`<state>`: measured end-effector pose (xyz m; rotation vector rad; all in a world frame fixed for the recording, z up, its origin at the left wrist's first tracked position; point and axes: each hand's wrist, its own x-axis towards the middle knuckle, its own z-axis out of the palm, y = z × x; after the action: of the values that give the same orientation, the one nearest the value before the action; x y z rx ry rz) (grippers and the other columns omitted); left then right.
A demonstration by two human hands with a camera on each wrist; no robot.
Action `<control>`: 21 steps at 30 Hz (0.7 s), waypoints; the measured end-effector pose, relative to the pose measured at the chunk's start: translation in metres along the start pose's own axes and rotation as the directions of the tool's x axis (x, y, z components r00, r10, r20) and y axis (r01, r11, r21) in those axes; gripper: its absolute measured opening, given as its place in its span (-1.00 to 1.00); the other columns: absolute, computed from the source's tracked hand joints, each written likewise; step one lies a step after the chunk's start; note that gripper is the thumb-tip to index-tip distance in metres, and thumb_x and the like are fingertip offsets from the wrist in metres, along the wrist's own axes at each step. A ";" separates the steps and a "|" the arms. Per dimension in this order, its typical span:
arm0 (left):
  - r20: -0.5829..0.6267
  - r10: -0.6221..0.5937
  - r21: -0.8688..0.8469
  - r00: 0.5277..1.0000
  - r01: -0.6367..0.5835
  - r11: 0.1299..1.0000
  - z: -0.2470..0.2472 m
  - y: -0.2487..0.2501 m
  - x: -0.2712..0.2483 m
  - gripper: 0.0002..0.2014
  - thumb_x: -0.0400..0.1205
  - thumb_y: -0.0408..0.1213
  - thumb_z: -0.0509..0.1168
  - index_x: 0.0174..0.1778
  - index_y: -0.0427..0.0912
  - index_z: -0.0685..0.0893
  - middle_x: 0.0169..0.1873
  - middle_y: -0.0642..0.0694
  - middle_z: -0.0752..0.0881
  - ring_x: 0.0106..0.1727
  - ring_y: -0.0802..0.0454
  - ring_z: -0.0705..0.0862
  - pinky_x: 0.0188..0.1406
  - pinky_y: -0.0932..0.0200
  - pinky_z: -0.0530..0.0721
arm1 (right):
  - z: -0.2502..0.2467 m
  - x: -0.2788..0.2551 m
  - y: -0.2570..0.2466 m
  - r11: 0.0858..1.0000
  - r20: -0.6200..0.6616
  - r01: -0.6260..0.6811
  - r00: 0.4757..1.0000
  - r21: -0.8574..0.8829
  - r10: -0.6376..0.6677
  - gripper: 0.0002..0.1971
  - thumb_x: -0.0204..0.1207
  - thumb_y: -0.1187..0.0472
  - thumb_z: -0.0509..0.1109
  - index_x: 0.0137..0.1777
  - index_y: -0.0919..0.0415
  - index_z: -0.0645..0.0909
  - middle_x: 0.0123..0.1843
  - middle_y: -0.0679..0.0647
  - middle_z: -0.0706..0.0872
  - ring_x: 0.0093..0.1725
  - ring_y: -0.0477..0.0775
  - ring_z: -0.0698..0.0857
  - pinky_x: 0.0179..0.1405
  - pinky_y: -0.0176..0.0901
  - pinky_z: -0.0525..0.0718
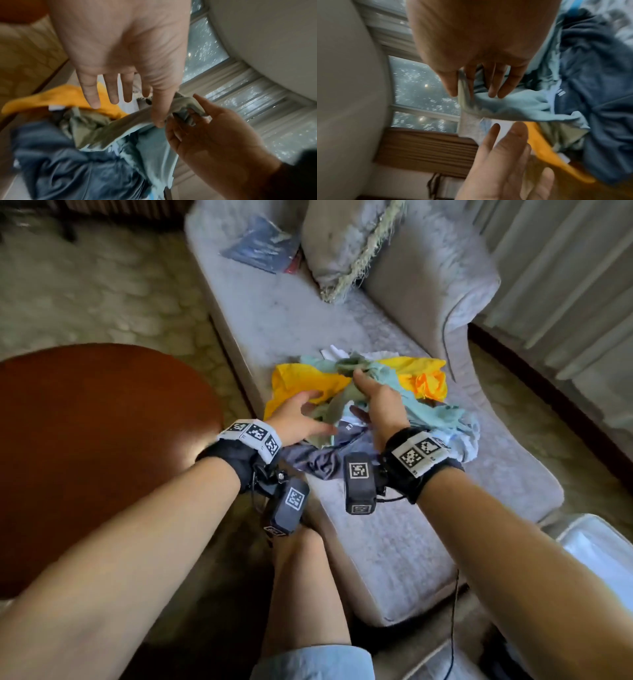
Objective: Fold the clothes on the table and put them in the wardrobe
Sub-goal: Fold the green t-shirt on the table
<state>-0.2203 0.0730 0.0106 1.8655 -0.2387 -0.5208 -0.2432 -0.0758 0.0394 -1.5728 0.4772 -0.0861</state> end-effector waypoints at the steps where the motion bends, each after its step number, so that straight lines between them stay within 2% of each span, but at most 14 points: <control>1: -0.019 0.025 -0.010 1.000 -0.025 1.000 -0.012 0.011 -0.013 -0.26 0.47 -0.30 0.55 0.56 -0.13 0.41 0.36 -0.01 0.54 0.37 0.05 0.53 0.15 0.19 0.56 | 0.008 -0.013 -0.014 0.999 0.056 0.036 0.998 0.021 -0.038 -0.80 0.56 -0.01 0.43 -0.03 0.09 0.78 -0.13 0.03 0.75 -0.09 -0.02 0.71 -0.21 -0.21 0.69; 3: -0.037 0.086 -0.020 0.996 -0.087 0.996 -0.036 0.032 -0.037 -0.38 0.51 -0.27 0.52 0.50 -0.06 0.49 0.35 0.00 0.60 0.34 0.07 0.57 -0.06 0.34 0.56 | 0.021 -0.041 -0.038 0.992 0.143 0.111 0.983 0.064 -0.120 -0.77 0.53 -0.03 0.44 0.01 0.10 0.76 -0.12 0.08 0.77 -0.11 0.07 0.74 -0.19 -0.10 0.69; 5: -0.065 0.141 -0.039 0.988 -0.143 0.989 -0.055 0.049 -0.064 -0.52 0.51 -0.28 0.52 0.34 0.01 0.59 0.22 0.02 0.69 0.22 0.10 0.65 -0.14 0.39 0.56 | 0.033 -0.070 -0.054 0.977 0.220 0.185 0.954 0.103 -0.204 -0.84 0.61 0.06 0.40 -0.05 0.11 0.75 -0.14 0.11 0.79 -0.16 0.07 0.77 -0.17 -0.08 0.70; 7: -0.114 0.199 -0.013 0.973 -0.201 0.979 -0.067 0.058 -0.084 -0.70 0.51 -0.29 0.51 0.12 0.01 0.67 0.01 0.01 0.75 0.08 0.06 0.72 -0.10 0.28 0.63 | 0.045 -0.095 -0.065 0.958 0.256 0.257 0.924 0.126 -0.282 -0.85 0.62 0.10 0.41 -0.05 0.15 0.76 -0.13 0.11 0.81 -0.12 0.06 0.79 -0.08 -0.07 0.73; 9: -0.205 0.250 0.049 0.946 -0.245 0.968 -0.077 0.063 -0.102 -0.92 0.60 -0.30 0.43 -0.13 -0.01 0.70 -0.16 -0.02 0.75 -0.05 0.01 0.71 -0.06 0.14 0.69 | 0.055 -0.117 -0.074 0.932 0.293 0.311 0.888 0.187 -0.355 -0.86 0.64 0.21 0.38 0.01 0.26 0.73 -0.10 0.18 0.79 -0.12 0.09 0.77 -0.05 -0.06 0.75; 11: -0.325 0.319 0.133 0.890 -0.291 0.948 -0.087 0.068 -0.115 -0.80 0.64 -0.33 0.31 -0.27 0.01 0.69 -0.18 -0.11 0.74 -0.07 -0.03 0.67 0.06 0.02 0.66 | 0.064 -0.133 -0.082 0.911 0.298 0.350 0.865 0.217 -0.403 -0.78 0.60 0.17 0.42 0.10 0.32 0.72 0.03 0.25 0.80 0.02 0.15 0.77 0.18 0.04 0.73; 12: -0.370 0.363 0.193 0.855 -0.311 0.931 -0.093 0.071 -0.123 -0.79 0.63 -0.36 0.24 -0.25 -0.03 0.69 -0.14 -0.16 0.74 -0.06 -0.04 0.64 0.06 0.01 0.64 | 0.069 -0.142 -0.086 0.906 0.283 0.368 0.864 0.210 -0.416 -0.70 0.52 0.08 0.48 0.12 0.30 0.75 0.10 0.23 0.81 0.13 0.15 0.77 0.33 0.10 0.67; 14: -0.429 0.425 0.268 0.797 -0.337 0.902 -0.108 0.079 -0.138 -0.74 0.60 -0.45 0.12 -0.02 -0.14 0.71 -0.04 -0.21 0.71 -0.04 -0.05 0.61 0.07 -0.01 0.62 | 0.076 -0.152 -0.092 0.893 0.254 0.414 0.857 0.175 -0.448 -0.60 0.39 -0.06 0.54 0.12 0.20 0.79 0.17 0.14 0.82 0.25 0.12 0.76 0.45 0.15 0.57; 16: -0.474 0.450 0.312 0.757 -0.333 0.890 -0.127 0.091 -0.154 -0.65 0.63 -0.49 0.07 0.24 -0.28 0.65 0.09 -0.21 0.68 0.02 -0.11 0.62 0.06 0.09 0.59 | 0.082 -0.162 -0.099 0.873 0.252 0.467 0.836 0.140 -0.488 -0.72 0.43 -0.04 0.52 0.01 0.14 0.80 0.12 0.08 0.84 0.22 0.08 0.77 0.43 0.14 0.59; 18: -0.509 0.490 0.362 0.708 -0.340 0.868 -0.147 0.103 -0.169 -0.60 0.62 -0.48 0.05 0.34 -0.32 0.60 0.22 -0.26 0.67 0.14 -0.14 0.64 0.10 0.18 0.58 | 0.089 -0.173 -0.105 0.843 0.231 0.533 0.813 0.077 -0.535 -0.80 0.50 -0.02 0.51 -0.15 0.11 0.76 -0.05 -0.02 0.84 0.04 -0.02 0.78 0.27 0.05 0.66; 19: -0.523 0.507 0.370 0.685 -0.353 0.859 -0.158 0.107 -0.176 -0.61 0.62 -0.49 0.05 0.31 -0.31 0.61 0.16 -0.23 0.69 0.06 -0.10 0.66 -0.01 0.27 0.60 | 0.093 -0.175 -0.106 0.809 0.206 0.588 0.793 -0.014 -0.573 -0.79 0.50 -0.08 0.49 -0.09 0.05 0.73 -0.03 -0.04 0.81 0.04 -0.04 0.75 0.24 0.03 0.63; 20: -0.538 0.521 0.370 0.662 -0.370 0.852 -0.166 0.112 -0.186 -0.65 0.62 -0.51 0.05 0.23 -0.26 0.63 -0.02 -0.15 0.71 -0.14 -0.01 0.64 -0.24 0.35 0.57 | 0.097 -0.177 -0.107 0.745 0.192 0.644 0.764 -0.173 -0.616 -0.64 0.48 -0.17 0.48 0.13 0.04 0.71 0.14 0.02 0.77 0.21 0.03 0.69 0.35 0.09 0.56; 21: -0.555 0.533 0.376 0.639 -0.378 0.846 -0.174 0.115 -0.195 -0.68 0.62 -0.53 0.04 0.12 -0.21 0.64 -0.24 -0.05 0.65 -0.33 0.09 0.55 -0.43 0.36 0.47 | 0.103 -0.178 -0.107 0.631 0.209 0.662 0.739 -0.404 -0.641 -0.40 0.45 -0.26 0.46 0.41 0.03 0.57 0.39 0.14 0.64 0.43 0.18 0.55 0.49 0.18 0.42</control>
<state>-0.3016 0.2588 0.2114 1.9893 -0.3036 0.5426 -0.3428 0.0813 0.1774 -2.1551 -0.1672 -0.5328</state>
